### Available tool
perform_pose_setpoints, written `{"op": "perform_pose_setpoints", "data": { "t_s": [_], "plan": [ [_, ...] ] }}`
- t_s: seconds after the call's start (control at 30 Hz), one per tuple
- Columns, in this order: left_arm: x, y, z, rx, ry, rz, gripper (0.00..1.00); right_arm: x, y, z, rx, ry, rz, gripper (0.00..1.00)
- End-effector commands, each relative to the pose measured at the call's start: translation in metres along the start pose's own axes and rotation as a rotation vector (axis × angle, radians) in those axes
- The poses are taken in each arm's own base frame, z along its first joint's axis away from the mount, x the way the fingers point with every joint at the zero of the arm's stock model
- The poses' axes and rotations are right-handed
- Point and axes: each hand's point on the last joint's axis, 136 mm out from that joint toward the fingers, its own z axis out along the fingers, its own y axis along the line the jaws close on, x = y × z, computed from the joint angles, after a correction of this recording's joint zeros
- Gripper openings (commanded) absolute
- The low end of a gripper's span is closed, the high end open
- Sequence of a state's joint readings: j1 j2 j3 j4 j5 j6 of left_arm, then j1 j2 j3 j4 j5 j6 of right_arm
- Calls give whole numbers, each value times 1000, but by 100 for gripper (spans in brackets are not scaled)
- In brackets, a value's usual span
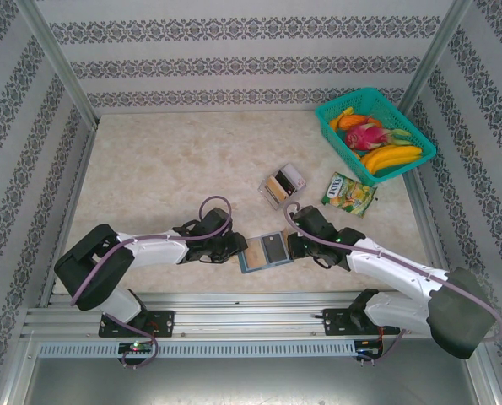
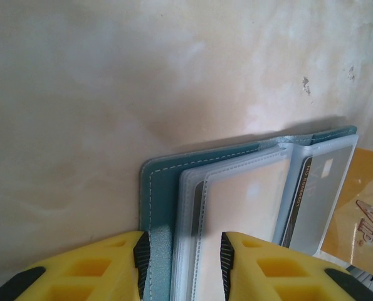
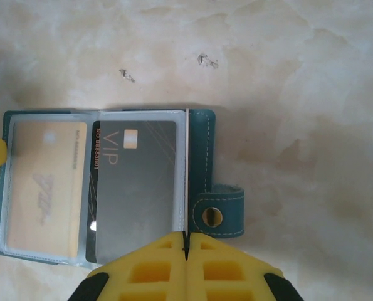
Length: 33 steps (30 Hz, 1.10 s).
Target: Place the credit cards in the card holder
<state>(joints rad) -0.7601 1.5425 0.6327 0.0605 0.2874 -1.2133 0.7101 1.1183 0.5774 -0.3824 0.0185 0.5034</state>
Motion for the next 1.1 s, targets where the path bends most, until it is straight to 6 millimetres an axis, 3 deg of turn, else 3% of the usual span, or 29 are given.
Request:
{"op": "perform_pose_setpoints", "data": {
  "t_s": [0.0, 0.2, 0.77, 1.07],
  "plan": [
    [5, -2, 5, -3, 16, 8, 39, -9, -6, -10, 58, -32, 8, 0],
    [5, -2, 4, -6, 14, 8, 38, -14, -1, -14, 28, -64, 18, 0],
    [5, -3, 4, -4, 17, 11, 38, 0, 7, 10, -19, 6, 41, 0],
    [6, -3, 7, -5, 25, 12, 37, -3, 20, 7, -105, -5, 102, 0]
  ]
}}
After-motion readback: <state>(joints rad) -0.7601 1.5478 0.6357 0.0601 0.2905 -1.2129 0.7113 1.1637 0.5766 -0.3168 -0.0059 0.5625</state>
